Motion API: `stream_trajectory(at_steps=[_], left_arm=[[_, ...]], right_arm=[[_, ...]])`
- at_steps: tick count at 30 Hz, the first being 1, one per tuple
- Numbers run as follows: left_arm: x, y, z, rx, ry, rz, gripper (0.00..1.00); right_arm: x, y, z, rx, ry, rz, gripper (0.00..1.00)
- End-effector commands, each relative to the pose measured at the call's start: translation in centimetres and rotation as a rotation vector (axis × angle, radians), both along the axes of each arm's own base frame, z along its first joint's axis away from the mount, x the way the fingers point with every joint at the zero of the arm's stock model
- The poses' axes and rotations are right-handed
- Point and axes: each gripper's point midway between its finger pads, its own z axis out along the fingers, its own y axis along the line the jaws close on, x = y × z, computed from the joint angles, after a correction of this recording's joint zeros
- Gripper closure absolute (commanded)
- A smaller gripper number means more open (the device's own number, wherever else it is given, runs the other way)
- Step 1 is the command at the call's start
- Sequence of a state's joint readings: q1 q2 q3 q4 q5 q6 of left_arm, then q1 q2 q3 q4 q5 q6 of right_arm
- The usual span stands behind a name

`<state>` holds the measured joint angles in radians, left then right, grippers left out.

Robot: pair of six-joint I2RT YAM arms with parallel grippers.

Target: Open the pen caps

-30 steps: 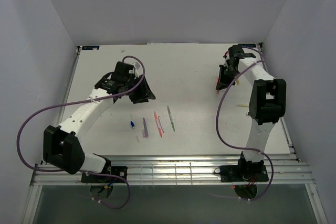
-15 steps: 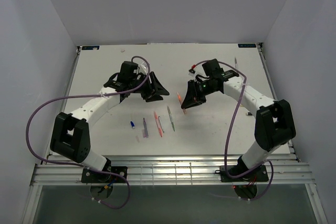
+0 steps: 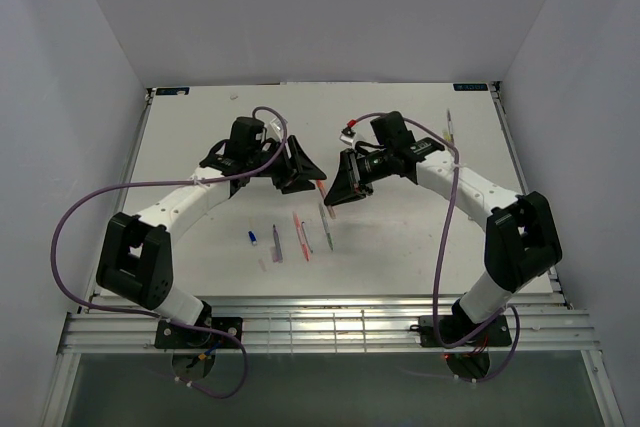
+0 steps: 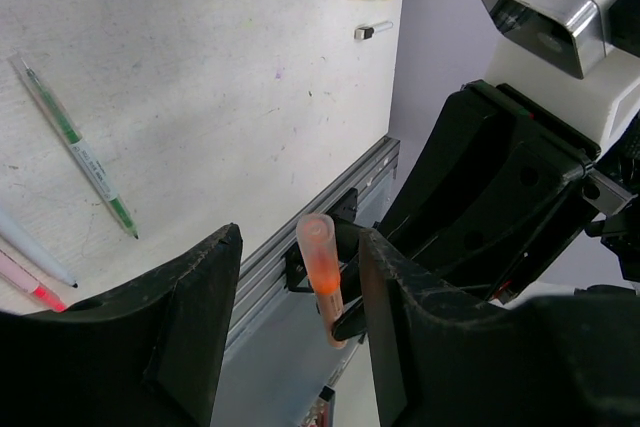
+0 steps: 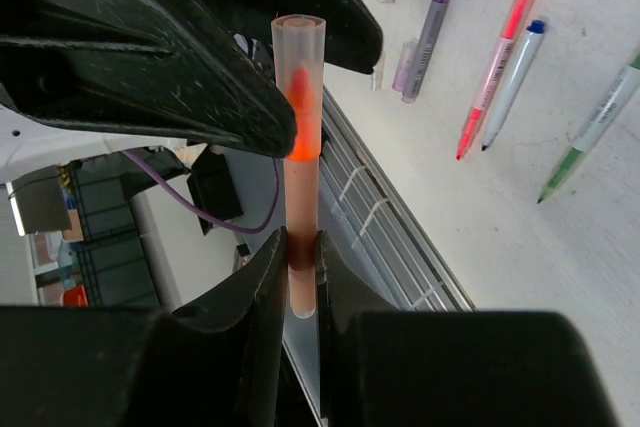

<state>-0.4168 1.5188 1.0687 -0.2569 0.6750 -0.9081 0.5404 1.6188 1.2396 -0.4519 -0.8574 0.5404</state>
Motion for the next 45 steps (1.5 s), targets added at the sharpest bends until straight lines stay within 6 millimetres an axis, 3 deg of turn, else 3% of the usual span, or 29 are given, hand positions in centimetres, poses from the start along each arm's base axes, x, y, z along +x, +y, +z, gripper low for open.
stream_trajectory(at_steps=[1,7,16,23,31,36,38,45], left_arm=[[-0.5,-0.4,0.5,-0.023,-0.01,-0.018,0.39],[-0.9,-0.2,0.1,-0.021,0.01,-0.009,0.45],[-1.2,0.2,-0.3,-0.007,0.05,0.019,0.79],[-0.8,0.6,-1.2,0.05,0.103,0.061,1.0],[1.1,2.1,-2.9,0.24,0.192,0.146,1.0],[3.7,2.8,-3.4,0.286,0.237,0.199,1.0],[4.7,3.9,-4.1,0.298,0.271,0.235,1.0],[7.6,5.7,-2.8,0.278,0.202,0.294,1.0]], right_arm=[[-0.1,1.5,1.8,0.077,-0.01,0.03,0.92],[-0.8,1.9,1.9,0.084,-0.001,0.039,0.92],[-0.9,2.1,0.6,0.025,-0.021,0.022,0.92],[-0.4,1.3,-1.8,-0.186,-0.109,0.026,0.92],[-0.6,0.6,-4.2,-0.507,-0.316,0.134,0.92],[-1.5,-1.1,-6.4,-0.764,-0.475,0.205,0.92],[-1.3,-2.2,-7.0,-0.847,-0.531,0.215,0.92],[-3.3,-2.7,-7.9,-0.823,-0.506,0.242,0.92]])
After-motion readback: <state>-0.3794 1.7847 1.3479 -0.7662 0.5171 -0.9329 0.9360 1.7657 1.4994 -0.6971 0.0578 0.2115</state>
